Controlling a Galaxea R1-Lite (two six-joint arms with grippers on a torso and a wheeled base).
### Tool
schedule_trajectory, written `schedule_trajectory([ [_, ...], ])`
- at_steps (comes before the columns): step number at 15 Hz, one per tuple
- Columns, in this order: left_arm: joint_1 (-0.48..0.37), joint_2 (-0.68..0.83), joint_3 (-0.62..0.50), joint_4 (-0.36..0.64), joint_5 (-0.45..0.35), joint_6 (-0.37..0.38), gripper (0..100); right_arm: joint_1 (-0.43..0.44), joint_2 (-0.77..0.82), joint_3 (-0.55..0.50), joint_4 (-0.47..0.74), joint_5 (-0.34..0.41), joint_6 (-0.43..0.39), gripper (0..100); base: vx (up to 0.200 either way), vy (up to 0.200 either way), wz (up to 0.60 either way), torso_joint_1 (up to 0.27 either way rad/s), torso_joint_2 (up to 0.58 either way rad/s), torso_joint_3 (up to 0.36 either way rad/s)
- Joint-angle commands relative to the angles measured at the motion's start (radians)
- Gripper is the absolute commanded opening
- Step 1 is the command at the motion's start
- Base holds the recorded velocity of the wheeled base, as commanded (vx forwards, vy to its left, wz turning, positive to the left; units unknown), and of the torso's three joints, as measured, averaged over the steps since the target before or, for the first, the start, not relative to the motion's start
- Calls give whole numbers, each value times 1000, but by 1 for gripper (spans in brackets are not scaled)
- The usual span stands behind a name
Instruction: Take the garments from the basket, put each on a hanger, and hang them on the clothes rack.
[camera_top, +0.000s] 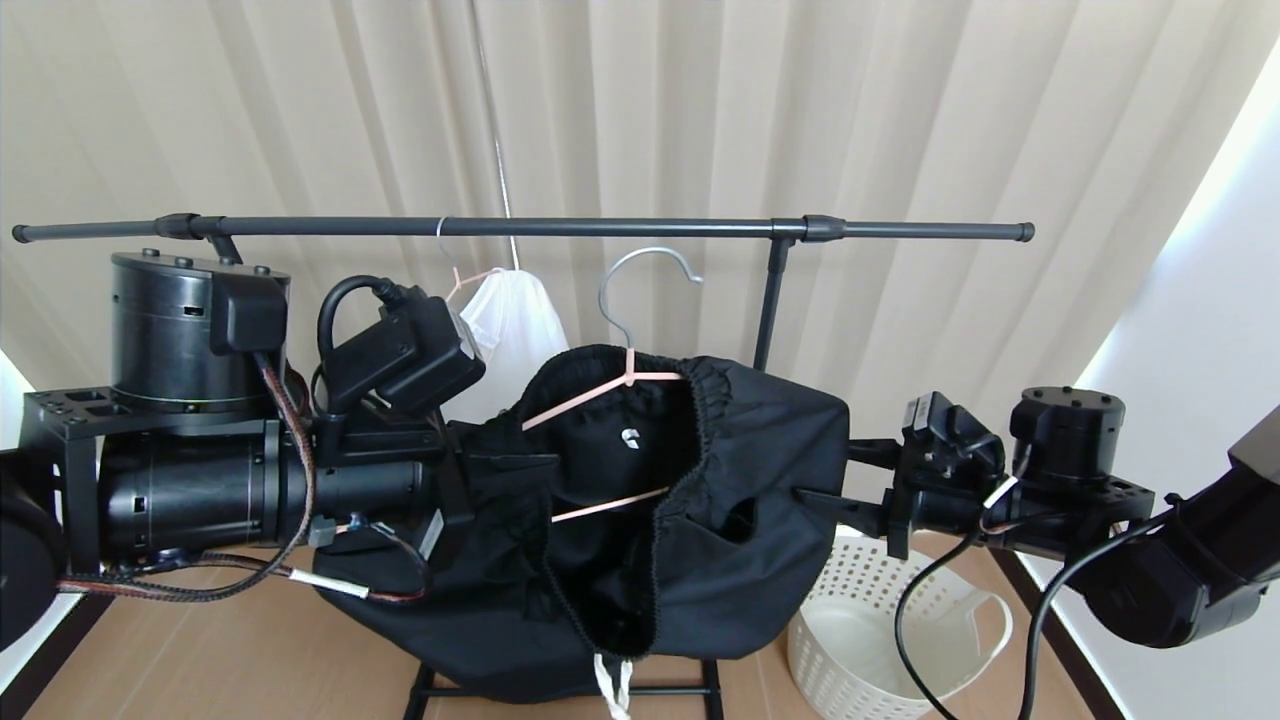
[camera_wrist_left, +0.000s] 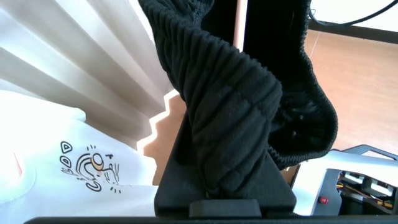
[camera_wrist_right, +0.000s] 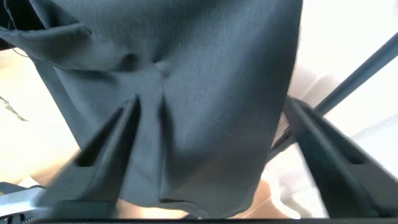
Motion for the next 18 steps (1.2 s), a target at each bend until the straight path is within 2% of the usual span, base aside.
schedule_trajectory([
  [1, 0, -12, 5, 0, 0, -11, 0, -3, -1, -15, 5, 4, 15, 0, 0, 0, 0, 0, 0, 0],
  [3, 0, -18, 16, 0, 0, -14, 0, -8, -1, -28, 0, 2, 76, 0, 0, 0, 0, 0, 0, 0],
  [8, 8, -24, 25, 0, 0, -15, 0, -35, 1, -54, 3, 5, 89, 0, 0, 0, 0, 0, 0, 0],
  [12, 17, -51, 54, 0, 0, -15, 0, -69, -1, -84, 2, 7, 162, 0, 0, 0, 0, 0, 0, 0],
  [18, 34, -93, 87, 0, 0, -17, 0, -78, 4, -113, 11, 7, 205, 0, 0, 0, 0, 0, 0, 0],
])
